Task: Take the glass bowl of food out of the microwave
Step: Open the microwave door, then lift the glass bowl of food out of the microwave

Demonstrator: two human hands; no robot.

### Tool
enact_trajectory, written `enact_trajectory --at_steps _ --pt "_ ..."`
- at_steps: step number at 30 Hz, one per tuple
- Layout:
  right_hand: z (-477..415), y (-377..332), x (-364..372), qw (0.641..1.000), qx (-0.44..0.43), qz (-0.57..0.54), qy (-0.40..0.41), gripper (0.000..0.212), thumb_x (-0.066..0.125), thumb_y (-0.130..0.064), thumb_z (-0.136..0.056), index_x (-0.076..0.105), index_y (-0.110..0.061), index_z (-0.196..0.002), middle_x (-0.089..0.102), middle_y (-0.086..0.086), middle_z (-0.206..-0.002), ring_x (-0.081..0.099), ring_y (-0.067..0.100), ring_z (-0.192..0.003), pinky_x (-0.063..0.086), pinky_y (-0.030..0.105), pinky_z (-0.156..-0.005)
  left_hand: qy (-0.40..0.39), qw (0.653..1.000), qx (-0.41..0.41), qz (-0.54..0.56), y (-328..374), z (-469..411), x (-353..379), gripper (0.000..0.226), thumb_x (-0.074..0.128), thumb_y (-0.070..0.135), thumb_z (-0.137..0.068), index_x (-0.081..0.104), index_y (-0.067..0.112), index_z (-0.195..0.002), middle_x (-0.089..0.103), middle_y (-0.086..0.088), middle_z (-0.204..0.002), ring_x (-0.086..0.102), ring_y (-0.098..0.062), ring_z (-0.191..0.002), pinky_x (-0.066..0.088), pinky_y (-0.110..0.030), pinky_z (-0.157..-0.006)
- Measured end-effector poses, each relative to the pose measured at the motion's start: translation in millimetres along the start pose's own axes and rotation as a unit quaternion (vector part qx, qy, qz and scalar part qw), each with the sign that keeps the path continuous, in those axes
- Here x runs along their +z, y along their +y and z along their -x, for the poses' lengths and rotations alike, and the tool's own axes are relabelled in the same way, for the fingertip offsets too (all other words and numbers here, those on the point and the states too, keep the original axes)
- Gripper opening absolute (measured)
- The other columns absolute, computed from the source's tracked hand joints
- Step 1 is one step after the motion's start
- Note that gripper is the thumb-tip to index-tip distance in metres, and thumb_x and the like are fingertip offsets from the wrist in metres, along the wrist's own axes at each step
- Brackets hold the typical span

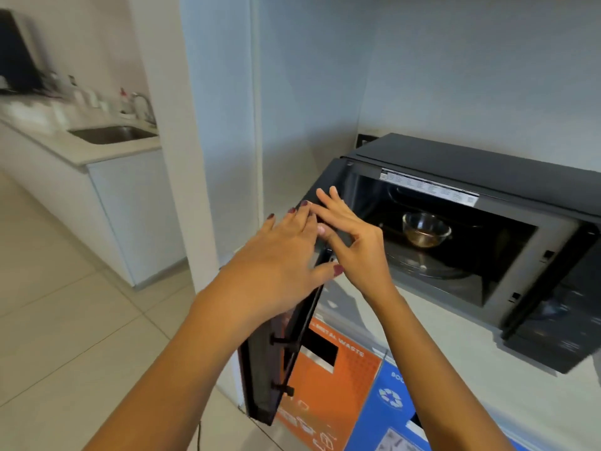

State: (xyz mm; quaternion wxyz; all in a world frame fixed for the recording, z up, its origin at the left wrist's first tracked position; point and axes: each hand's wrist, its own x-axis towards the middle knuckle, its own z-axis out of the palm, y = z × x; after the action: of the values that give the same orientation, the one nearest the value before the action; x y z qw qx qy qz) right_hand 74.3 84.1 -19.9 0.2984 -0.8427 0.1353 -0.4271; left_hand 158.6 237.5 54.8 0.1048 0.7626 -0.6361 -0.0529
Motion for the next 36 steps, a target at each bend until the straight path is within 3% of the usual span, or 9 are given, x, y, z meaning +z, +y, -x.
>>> enact_trajectory --at_steps 9,14,17,23,25,27,31,34,36 --pt "-14.7 -7.2 51.4 1.0 -0.023 -0.009 -0.014 0.045 0.05 -0.014 -0.096 0.043 -0.013 -0.141 0.034 0.001 -0.153 0.023 0.008 -0.145 0.023 0.039 -0.12 0.176 0.971 -0.126 -0.101 -29.1 -4.0 16.9 0.068 0.032 0.047 -0.098 0.007 0.012 -0.151 0.01 -0.008 -0.161 0.012 -0.022 -0.147 0.01 -0.036 -0.118" --pt "-13.4 -5.1 65.0 0.999 -0.041 -0.006 -0.009 0.067 0.023 -0.052 -0.093 0.037 -0.01 -0.144 0.029 -0.001 -0.153 0.021 0.01 -0.146 0.02 0.03 -0.121 0.313 0.936 -0.14 -0.078 -32.6 -14.6 43.3 0.058 0.043 0.038 -0.094 0.036 0.009 -0.144 0.039 -0.011 -0.15 0.03 -0.028 -0.141 0.017 -0.045 -0.117" --pt "-13.5 2.6 66.9 1.0 -0.028 -0.004 -0.006 0.051 0.039 -0.026 -0.098 0.033 -0.01 -0.145 0.026 0.001 -0.156 0.016 0.006 -0.146 0.02 0.036 -0.121 0.35 0.921 -0.148 -0.086 -39.1 -23.2 52.8 0.055 0.039 0.034 -0.096 0.036 0.007 -0.143 0.04 -0.012 -0.15 0.027 -0.029 -0.142 0.01 -0.046 -0.118" --pt "5.4 25.5 52.6 0.993 0.049 0.009 0.111 0.048 0.047 -0.019 -0.096 0.04 -0.017 -0.143 0.035 -0.003 -0.152 0.028 -0.007 -0.138 0.032 0.031 -0.116 0.36 0.924 -0.122 -0.039 -36.6 -39.2 74.1 0.058 0.034 0.027 -0.097 0.019 0.009 -0.149 0.014 -0.011 -0.16 -0.003 -0.028 -0.148 -0.012 -0.043 -0.117" --pt "15.7 32.5 42.4 0.977 0.057 0.055 0.199 0.042 0.054 -0.009 -0.094 0.05 -0.012 -0.136 0.044 0.001 -0.148 0.044 -0.002 -0.129 0.039 0.016 -0.107 0.373 0.922 -0.102 0.012 -31.5 -45.8 82.2 0.059 0.041 0.022 -0.096 0.019 0.011 -0.15 0.01 -0.009 -0.16 -0.007 -0.026 -0.148 -0.016 -0.037 -0.117" --pt "26.0 42.5 28.7 0.96 0.063 0.098 0.256 0.035 0.056 -0.001 -0.092 0.061 -0.008 -0.125 0.057 0.005 -0.137 0.052 0.008 -0.127 0.042 0.016 -0.105 0.373 0.923 -0.073 0.061 -23.7 -55.3 90.6 0.06 0.045 0.018 -0.093 0.021 0.013 -0.149 0.007 -0.008 -0.161 -0.008 -0.023 -0.148 -0.017 -0.034 -0.117" --pt "44.7 76.2 -5.8 0.934 0.111 0.15 0.306 0.03 0.057 0.009 -0.086 0.072 -0.009 -0.105 0.071 0.007 -0.111 0.061 0.013 -0.115 0.044 0.013 -0.099 0.319 0.931 -0.033 0.177 -3.5 -81.0 114.0 0.06 0.047 0.02 -0.094 0.022 0.018 -0.149 0.0 0.001 -0.161 -0.005 -0.016 -0.148 0.001 -0.033 -0.119" --pt "56.6 96.4 -29.8 0.917 0.179 0.164 0.316 0.034 0.058 0.006 -0.085 0.07 -0.013 -0.11 0.069 0.006 -0.116 0.062 0.017 -0.112 0.042 0.007 -0.096 0.274 0.924 -0.028 0.264 10.3 -101.8 133.3 0.062 0.049 0.027 -0.095 0.019 0.023 -0.149 -0.003 0.006 -0.161 0.0 -0.015 -0.147 0.018 -0.026 -0.11" --pt "62.1 110.8 -42.9 0.906 0.224 0.169 0.318 0.037 0.06 0.003 -0.086 0.067 -0.015 -0.117 0.065 0.006 -0.125 0.062 0.02 -0.113 0.048 0.022 -0.099 0.248 0.924 -0.022 0.289 17.0 -120.7 147.1 0.06 0.047 0.024 -0.096 0.02 0.023 -0.148 -0.002 0.004 -0.161 0.001 -0.016 -0.147 0.019 -0.024 -0.11"
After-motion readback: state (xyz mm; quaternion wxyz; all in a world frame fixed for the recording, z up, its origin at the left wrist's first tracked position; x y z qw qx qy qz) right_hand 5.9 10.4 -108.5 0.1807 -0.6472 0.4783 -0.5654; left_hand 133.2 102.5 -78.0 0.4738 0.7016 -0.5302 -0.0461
